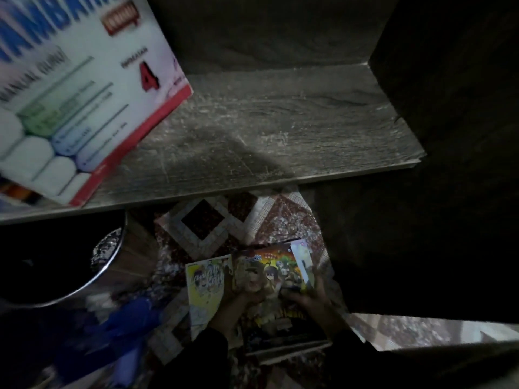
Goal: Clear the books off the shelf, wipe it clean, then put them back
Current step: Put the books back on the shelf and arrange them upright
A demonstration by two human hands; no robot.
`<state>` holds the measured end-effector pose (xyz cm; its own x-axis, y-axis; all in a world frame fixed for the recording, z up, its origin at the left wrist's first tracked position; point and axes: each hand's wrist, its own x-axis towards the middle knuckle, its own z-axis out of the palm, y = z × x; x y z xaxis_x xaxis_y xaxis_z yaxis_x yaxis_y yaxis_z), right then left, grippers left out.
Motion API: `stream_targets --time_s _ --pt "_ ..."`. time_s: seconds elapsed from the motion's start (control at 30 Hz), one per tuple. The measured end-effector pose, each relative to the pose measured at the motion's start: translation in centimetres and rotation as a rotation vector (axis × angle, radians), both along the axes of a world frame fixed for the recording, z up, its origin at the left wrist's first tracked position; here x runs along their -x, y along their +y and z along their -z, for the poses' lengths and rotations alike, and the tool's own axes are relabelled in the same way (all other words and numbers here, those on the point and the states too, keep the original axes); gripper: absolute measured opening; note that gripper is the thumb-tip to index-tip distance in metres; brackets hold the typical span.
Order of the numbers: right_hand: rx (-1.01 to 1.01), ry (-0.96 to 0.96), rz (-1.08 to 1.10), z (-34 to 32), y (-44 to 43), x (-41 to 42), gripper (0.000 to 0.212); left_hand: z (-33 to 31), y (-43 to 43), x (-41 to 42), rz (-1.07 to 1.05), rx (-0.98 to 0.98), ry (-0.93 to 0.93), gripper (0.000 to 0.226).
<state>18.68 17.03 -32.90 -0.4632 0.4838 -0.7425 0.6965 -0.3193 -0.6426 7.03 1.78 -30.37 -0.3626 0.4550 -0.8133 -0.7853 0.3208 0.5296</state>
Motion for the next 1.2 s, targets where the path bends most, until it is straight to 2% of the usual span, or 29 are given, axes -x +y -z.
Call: stream_targets --time_s 0.07,0.17,0.33,0.37,0.43,0.47,0.53,0.57,0.63,0.8,0.93,1.0,1.2 --pt "0.075 -0.004 -0.085 -2.3 0.6 1.0 0.100 -2.2 -0.1 0.3 0.002 0.009 0.025 0.099" --pt "0.171 -0.025 -0.313 -5.8 1.7 2.3 0.091 -5.2 -0.5 0.6 0.060 0.008 0.097 0.093" --pt "0.166 -0.144 -0.727 -14.1 1.9 3.7 0.105 -12.5 -2.3 0.8 0.139 -0.074 0.293 0.099" --pt "0.197 -0.178 -0.776 -16.0 1.9 4.1 0.100 -13.8 -2.8 0.8 0.149 -0.089 0.318 0.099" --pt "0.245 -0.205 -0.874 -20.6 1.2 4.3 0.058 -16.7 -3.8 0.7 0.192 -0.123 0.310 0.090" --pt "0.235 -0.206 -0.935 -22.6 0.8 4.3 0.053 -18.1 -4.4 0.6 0.197 -0.127 0.315 0.080" --pt "0.184 -0.173 -0.982 -26.0 0.8 3.8 0.087 -20.9 -5.4 0.2 0.215 -0.127 0.350 0.056" --pt "0.180 -0.146 -0.981 -27.6 0.7 3.6 0.100 -22.2 -5.9 0.2 0.226 -0.136 0.369 0.054" --pt "0.152 -0.074 -0.957 -30.9 0.1 3.5 0.111 -24.9 -6.7 0.4 0.235 -0.169 0.438 0.061" --pt "-0.021 0.314 -0.945 -36.6 0.5 5.5 0.111 -31.9 -7.3 1.9 0.230 -0.298 0.745 0.072" --pt "-0.527 0.595 -0.941 -37.6 0.8 10.6 0.129 -34.0 -6.2 4.5 0.219 -0.196 1.216 0.082" --pt "-0.683 0.673 -0.862 -37.4 1.2 13.6 0.133 -34.2 -4.7 6.1 0.153 -0.120 1.379 0.083" --pt "-0.907 0.760 -0.748 -35.2 1.9 21.4 0.131 -31.6 -1.3 12.0 -0.026 0.072 1.660 0.075"
